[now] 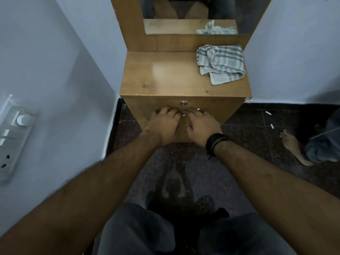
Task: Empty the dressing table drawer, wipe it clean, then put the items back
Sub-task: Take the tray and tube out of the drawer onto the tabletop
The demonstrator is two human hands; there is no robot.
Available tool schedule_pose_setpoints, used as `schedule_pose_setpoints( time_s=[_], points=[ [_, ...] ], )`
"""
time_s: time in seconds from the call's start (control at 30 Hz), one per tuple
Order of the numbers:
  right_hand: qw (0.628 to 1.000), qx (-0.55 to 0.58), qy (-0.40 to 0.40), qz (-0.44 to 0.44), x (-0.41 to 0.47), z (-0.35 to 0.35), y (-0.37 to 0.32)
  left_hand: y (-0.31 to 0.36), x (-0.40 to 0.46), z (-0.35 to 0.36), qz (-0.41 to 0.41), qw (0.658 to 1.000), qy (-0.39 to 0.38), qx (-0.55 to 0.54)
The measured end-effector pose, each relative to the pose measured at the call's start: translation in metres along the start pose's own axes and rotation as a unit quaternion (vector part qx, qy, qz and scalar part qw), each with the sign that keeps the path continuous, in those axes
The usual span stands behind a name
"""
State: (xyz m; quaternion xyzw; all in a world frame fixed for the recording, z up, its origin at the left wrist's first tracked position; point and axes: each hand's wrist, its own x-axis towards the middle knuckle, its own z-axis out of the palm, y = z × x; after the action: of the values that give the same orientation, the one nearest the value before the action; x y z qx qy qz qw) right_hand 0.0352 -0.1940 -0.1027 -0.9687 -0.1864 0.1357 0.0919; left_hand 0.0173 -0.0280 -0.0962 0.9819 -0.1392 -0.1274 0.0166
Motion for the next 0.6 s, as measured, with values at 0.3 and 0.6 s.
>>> schedule_pose_setpoints(
  time_s=[0.3, 0.6],
  points=[
    [1.000, -0.026, -0.012, 0.005, -0.062, 0.012, -0.018, 0.034, -0.058, 0.008, -0.019, 1.000, -0.021, -0.007],
    [1.000, -0.001, -0.007, 0.011, -0.142, 0.036, -0.035, 0.070, -0.133, 0.026, -0.033, 0.998, -0.045, -0.019]
  ],
)
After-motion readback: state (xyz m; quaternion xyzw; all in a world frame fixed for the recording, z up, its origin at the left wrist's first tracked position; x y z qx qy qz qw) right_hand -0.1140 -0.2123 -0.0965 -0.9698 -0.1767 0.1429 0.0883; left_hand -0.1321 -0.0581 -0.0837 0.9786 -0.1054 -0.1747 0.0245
